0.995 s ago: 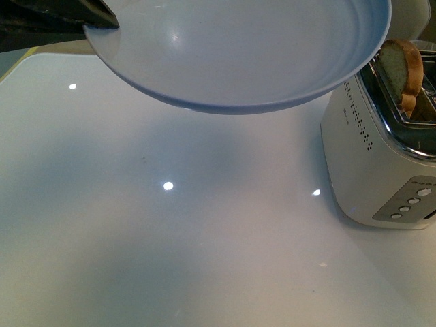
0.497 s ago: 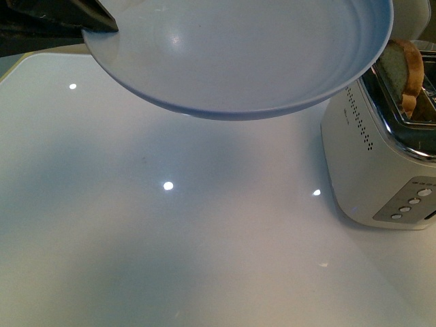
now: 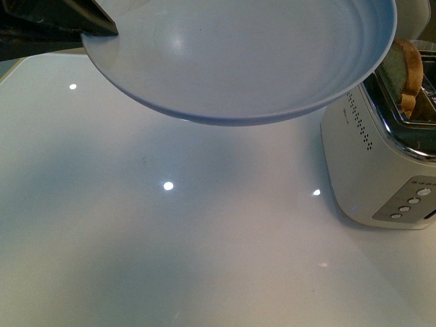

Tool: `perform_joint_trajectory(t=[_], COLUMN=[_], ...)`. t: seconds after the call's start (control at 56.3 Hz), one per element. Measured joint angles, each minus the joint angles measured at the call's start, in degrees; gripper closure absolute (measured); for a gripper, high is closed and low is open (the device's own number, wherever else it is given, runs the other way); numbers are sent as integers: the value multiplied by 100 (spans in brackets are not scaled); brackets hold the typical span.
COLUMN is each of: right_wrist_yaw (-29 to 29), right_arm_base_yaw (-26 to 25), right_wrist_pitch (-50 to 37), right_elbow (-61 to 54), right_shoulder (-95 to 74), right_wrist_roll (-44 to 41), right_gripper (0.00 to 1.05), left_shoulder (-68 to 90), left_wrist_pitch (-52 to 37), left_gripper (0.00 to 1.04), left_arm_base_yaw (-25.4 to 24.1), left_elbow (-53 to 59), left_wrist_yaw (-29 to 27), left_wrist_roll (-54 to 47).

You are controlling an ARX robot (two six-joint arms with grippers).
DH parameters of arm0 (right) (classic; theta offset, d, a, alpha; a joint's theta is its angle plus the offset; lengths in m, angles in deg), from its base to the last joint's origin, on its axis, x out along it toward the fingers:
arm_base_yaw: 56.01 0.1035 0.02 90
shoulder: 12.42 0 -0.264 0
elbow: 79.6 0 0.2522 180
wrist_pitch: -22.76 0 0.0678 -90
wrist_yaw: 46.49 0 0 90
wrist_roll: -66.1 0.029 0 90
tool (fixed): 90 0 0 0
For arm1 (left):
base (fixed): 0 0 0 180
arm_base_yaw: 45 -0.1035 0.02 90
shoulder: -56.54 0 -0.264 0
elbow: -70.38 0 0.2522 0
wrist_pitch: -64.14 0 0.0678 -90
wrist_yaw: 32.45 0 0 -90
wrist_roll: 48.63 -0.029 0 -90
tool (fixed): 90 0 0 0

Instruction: Left arm holds plate, right arm toasts bread

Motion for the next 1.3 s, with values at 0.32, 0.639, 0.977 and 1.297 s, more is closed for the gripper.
perform_joint_trajectory(t=[0.32,0.639,0.977,1.297], right_wrist_yaw=[0,0,0,0], right_arm_base_yaw=[0,0,0,0], right_wrist_pitch=[0,0,0,0], right_elbow=[-2,0,-2,0], right_shoulder=[0,0,2,4], right_wrist_roll=[2,2,0,2], right_gripper=[8,9,9,9], left_shoulder=[0,22,420,1517], left_wrist_pitch=[-46,-83,-433,-1047], left_gripper=[102,102,102,102], left_arm_base_yaw=[-13,-219,-1491,-3062], left_elbow=[37,98,481,769], left_wrist_yaw=[44,170,949,1757], left_wrist_roll=[-7,-201,-1172,-2430])
